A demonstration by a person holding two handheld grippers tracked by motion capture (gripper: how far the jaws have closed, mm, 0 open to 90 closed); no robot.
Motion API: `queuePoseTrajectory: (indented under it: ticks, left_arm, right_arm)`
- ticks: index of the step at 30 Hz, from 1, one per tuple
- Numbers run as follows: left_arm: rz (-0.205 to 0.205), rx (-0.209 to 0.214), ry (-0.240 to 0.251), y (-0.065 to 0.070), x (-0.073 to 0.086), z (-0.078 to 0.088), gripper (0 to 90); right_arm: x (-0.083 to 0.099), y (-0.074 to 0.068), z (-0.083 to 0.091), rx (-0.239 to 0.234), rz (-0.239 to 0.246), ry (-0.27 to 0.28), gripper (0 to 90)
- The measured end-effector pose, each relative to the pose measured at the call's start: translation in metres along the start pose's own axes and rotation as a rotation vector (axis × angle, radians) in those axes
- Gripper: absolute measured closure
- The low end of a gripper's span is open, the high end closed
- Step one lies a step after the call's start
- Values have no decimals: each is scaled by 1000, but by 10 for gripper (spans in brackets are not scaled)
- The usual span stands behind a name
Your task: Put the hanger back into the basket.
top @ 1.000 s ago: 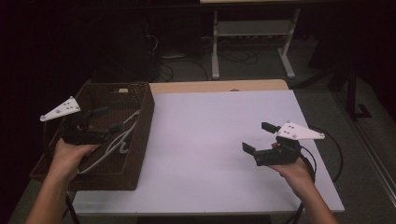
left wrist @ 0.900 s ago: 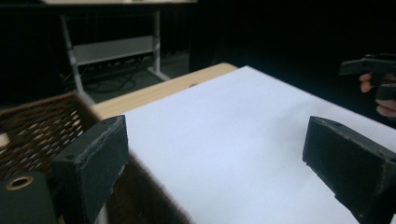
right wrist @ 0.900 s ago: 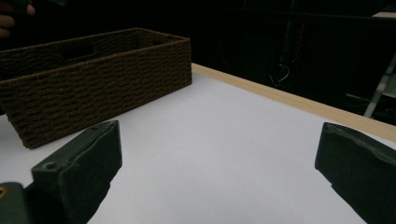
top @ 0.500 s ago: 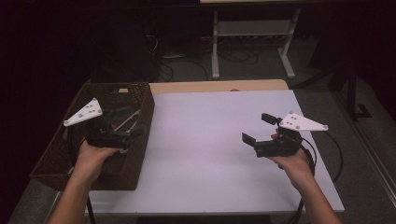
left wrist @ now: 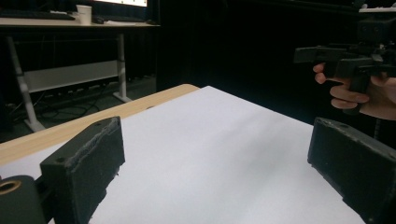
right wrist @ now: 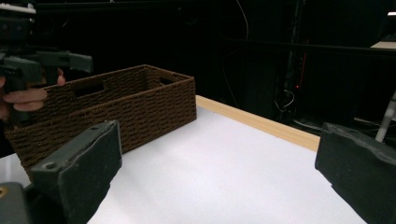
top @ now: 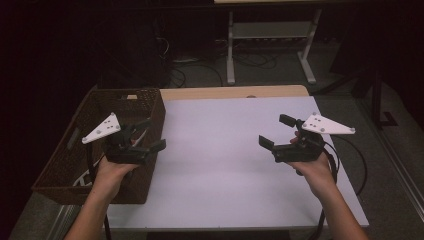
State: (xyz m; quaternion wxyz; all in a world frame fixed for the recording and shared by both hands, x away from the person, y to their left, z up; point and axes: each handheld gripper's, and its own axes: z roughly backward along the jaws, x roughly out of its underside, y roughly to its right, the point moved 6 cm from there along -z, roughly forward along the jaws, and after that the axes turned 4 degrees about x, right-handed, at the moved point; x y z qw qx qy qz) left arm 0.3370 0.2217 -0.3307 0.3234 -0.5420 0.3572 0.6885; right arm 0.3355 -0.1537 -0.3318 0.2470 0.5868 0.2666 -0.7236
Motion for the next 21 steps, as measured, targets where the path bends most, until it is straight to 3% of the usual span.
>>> queuePoseTrajectory:
  ticks: [7,21]
  left_arm:
    - [12,1,-15,1,9,-1,37]
    - [7,6,-10,1,9,0,38]
  right_arm:
    - [-3,2,2,8,-5,19,0]
    - [-2,3,4,14,4,17,0]
